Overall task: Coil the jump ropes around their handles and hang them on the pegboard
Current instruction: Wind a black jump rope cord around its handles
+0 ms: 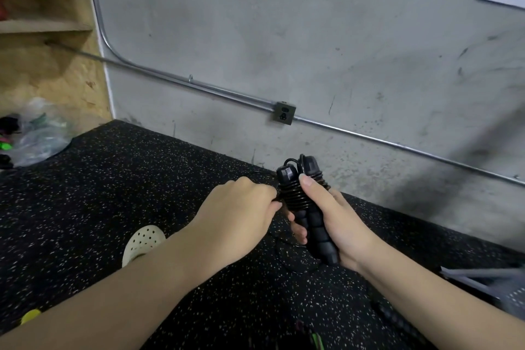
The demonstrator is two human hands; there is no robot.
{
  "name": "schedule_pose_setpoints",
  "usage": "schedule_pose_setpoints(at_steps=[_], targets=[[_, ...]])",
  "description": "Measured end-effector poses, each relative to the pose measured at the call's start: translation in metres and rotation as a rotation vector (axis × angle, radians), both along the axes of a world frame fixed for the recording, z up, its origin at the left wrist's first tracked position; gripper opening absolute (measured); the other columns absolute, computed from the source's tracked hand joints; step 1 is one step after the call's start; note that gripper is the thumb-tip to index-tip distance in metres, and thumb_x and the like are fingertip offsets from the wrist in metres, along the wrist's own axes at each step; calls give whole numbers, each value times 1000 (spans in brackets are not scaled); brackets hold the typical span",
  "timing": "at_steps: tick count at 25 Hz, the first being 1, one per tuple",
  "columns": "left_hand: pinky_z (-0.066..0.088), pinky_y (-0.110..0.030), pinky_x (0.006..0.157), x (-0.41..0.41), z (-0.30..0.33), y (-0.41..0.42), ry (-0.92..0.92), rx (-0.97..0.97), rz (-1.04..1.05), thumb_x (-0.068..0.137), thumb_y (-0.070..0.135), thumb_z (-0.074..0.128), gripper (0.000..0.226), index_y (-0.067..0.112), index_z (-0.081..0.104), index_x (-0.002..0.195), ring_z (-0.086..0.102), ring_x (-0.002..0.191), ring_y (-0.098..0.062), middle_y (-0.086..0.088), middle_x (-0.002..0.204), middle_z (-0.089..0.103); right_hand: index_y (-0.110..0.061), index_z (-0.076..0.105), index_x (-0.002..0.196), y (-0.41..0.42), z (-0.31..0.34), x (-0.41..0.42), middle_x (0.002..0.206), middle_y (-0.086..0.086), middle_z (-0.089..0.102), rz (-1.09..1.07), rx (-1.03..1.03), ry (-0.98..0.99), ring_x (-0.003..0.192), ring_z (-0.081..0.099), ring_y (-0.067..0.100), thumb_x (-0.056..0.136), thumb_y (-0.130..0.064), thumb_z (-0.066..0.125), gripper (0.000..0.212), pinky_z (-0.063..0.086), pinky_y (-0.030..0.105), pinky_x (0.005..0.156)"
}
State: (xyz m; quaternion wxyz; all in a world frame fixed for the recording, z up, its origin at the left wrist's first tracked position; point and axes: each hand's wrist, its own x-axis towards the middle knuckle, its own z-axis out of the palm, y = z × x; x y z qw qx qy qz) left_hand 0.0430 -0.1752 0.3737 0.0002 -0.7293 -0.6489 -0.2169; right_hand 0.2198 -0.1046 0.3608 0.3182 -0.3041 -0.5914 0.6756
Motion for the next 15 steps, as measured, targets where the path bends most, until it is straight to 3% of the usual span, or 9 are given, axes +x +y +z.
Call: schedule_pose_setpoints(at_steps=[4,7,11,15], targets=[[45,-10,61,-7,9,-5,-477,21,61,91,31,76,7,28,76,84,63,61,1,17,62,67,-5,60,103,-3,4,2,76,20,55,-70,23,-1,50,45,22,91,-51,63,47,41,28,47],[56,-17,68,-8,9,-5,-757,24,21,83,19,84,16,27,77,96,67,59,3,16,66,71,-7,60,102,1,2,4,78,20,56,-94,-20,45,50,45,22,92,-54,64,48,42,29,49],[60,-27,89,-6,0,-1,-977,28,-149,85,14,83,34,22,70,115,76,86,-10,5,92,75,-10,63,104,7,1,7,79,15,54,-50,-117,131,51,43,20,95,-58,60,48,41,29,48],[61,-31,79,-2,-8,5,-974,130,-160,90,27,75,17,25,71,107,71,80,-13,4,90,71,-10,64,108,6,-7,5,79,15,55,-9,-154,132,52,44,20,92,-60,62,53,40,29,50]])
